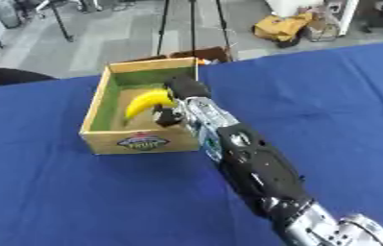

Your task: Pick up objects on the table and place them in the box.

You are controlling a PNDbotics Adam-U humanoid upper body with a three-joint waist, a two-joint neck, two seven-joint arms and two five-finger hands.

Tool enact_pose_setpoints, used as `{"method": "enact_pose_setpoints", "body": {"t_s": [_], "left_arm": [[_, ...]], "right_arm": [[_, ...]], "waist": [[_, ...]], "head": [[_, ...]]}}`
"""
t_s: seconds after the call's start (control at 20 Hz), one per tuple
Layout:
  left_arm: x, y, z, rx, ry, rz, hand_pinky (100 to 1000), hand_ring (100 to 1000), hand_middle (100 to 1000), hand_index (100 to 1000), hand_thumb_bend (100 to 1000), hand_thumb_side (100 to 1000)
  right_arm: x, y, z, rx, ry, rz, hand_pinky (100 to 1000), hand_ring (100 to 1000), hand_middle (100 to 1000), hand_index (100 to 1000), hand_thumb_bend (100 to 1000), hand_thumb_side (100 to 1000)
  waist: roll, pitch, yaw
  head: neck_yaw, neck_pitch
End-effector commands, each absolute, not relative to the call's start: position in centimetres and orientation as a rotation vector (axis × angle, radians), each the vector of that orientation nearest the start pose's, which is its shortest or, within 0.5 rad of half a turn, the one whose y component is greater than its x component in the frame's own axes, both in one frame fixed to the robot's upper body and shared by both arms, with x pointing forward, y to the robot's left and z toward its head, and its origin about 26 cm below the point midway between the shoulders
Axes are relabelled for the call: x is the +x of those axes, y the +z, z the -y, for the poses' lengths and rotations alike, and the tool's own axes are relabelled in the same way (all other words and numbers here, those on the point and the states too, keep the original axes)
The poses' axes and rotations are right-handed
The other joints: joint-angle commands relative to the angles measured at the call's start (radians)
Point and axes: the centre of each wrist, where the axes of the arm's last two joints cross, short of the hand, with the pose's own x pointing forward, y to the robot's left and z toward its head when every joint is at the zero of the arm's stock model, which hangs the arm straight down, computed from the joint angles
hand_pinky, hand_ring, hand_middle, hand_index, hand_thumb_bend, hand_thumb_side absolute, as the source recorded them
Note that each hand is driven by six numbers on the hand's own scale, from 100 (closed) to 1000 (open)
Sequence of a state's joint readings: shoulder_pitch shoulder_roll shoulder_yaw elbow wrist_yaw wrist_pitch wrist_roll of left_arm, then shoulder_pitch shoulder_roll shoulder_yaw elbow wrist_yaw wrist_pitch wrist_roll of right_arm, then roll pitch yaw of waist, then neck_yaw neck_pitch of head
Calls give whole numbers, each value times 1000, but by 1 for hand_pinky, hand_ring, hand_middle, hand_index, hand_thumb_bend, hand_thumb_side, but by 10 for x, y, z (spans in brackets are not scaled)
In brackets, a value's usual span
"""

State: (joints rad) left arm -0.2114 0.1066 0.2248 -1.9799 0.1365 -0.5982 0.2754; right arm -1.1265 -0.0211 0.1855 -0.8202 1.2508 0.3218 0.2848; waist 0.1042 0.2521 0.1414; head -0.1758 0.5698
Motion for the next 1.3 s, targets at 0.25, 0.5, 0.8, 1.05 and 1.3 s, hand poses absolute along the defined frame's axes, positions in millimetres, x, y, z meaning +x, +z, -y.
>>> {"method": "enact_pose_setpoints", "body": {"t_s": [0.25, 0.5, 0.8, 1.05, 1.3], "left_arm": [[289, 170, -293, -206, -544, -3392, 422, 868, 869, 789, 100, 975], [289, 171, -293, -208, -543, -3393, 418, 867, 868, 789, 100, 973], [288, 170, -294, -214, -545, -3393, 417, 865, 867, 789, 100, 970], [288, 169, -294, -225, -548, -3393, 417, 864, 866, 789, 100, 969], [287, 168, -296, -242, -553, -3391, 418, 860, 862, 788, 100, 968]], "right_arm": [[474, 221, 59, -1121, 1320, 1410, 737, 1000, 898, 953, 152, 559], [472, 227, 57, -1147, 1315, 1431, 737, 1000, 895, 950, 109, 543], [464, 247, 57, -1220, 1279, 1519, 731, 1000, 887, 942, 100, 559], [447, 285, 63, -1321, 1218, 1648, 729, 1000, 882, 939, 100, 586], [426, 318, 83, -1424, 1167, 1732, 732, 987, 879, 937, 100, 620]], "waist": [[0, -21, 1], [-1, -23, 1], [1, -24, -1], [4, -27, -7], [8, -33, -17]], "head": [[-2, -12], [-3, -13], [-2, -9], [3, -3], [14, 3]]}}
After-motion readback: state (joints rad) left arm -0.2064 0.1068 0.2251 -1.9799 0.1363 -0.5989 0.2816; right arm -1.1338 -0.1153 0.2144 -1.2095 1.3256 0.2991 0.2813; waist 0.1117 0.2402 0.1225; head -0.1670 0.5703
